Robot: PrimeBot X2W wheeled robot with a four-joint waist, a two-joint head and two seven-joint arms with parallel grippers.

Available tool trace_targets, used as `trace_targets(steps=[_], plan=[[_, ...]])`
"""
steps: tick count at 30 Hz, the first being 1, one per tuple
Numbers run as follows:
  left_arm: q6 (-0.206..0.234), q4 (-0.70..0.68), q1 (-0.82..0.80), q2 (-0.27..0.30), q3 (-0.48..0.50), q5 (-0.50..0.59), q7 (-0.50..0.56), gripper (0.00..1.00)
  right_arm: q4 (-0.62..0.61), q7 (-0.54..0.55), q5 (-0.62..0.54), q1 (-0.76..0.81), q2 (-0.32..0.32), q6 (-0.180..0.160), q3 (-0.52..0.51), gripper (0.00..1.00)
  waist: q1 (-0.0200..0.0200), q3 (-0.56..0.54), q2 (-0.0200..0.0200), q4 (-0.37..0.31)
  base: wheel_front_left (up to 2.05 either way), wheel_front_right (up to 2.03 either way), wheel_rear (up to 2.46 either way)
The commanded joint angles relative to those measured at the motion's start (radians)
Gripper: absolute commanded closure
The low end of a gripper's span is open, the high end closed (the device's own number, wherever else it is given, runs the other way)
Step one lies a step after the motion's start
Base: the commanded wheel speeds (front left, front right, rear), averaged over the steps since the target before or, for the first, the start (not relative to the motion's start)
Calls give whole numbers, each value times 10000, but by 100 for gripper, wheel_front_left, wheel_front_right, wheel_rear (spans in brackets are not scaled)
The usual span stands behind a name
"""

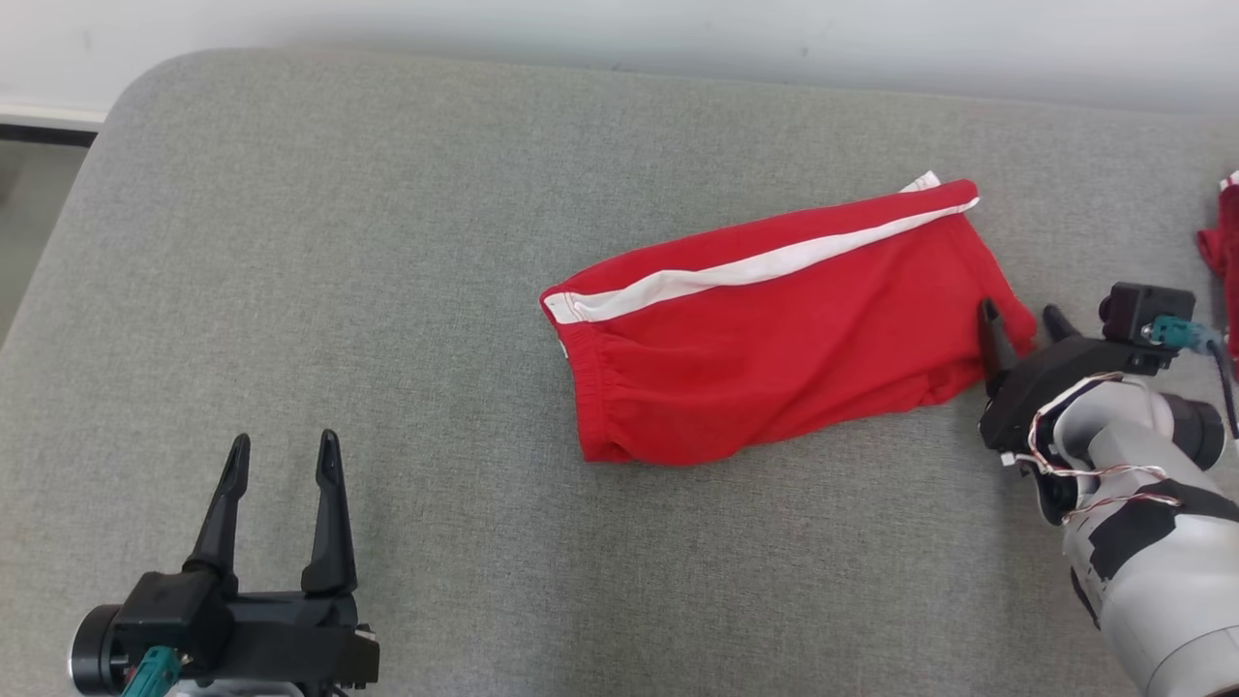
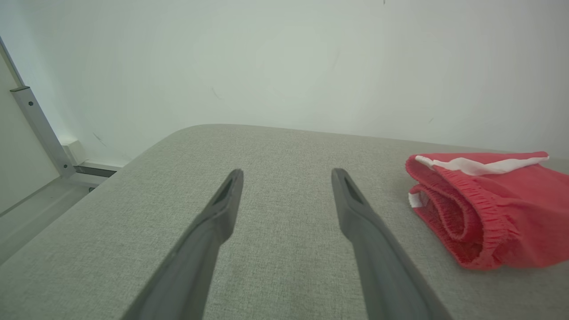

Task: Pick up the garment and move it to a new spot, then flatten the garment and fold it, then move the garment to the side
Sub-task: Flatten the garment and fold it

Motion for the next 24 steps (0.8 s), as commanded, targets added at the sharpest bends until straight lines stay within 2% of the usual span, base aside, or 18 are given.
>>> trace_targets(steps=[1, 4, 5, 6, 7, 10, 16, 24], plan=[[-8, 2, -32, -48, 21, 73, -27, 0, 172, 6, -76, -46, 127, -28, 26, 0, 1, 65, 1, 66, 0, 0, 0], [-16, 4, -106, -76, 3, 97, -27, 0, 432, 139, -112, -19, 252, -26, 64, 0, 1, 80, 1, 84, 0, 0, 0], [-17, 13, -129, -84, -17, 93, -27, 0, 492, 218, -98, 19, 323, -26, 84, 45, 1, 74, 1, 73, 0, 0, 0], [-18, 39, -142, -91, -34, 90, -27, 0, 528, 291, -40, 64, 420, -26, 101, 82, 1, 51, 1, 43, 0, 0, 0], [-19, 58, -134, -96, -51, 104, -27, 0, 558, 342, 21, 95, 480, -26, 97, 100, 1, 20, 1, 18, 0, 0, 0], [-7, 120, -4, -106, -77, 129, -27, 0, 473, 224, 165, 164, 545, -28, 148, 100, 1, -135, 1, -89, 0, 0, 0], [-8, 226, 388, -108, 72, 134, -27, 0, -655, -371, 425, 727, 601, -26, 753, 100, 1, -707, 1, -426, 0, 0, 0], [-8, 7, 947, -113, 236, 289, -27, 0, -2546, -483, 1623, 2329, 56, -26, 1109, 100, 1, -1265, 1, -952, 0, 0, 0]])
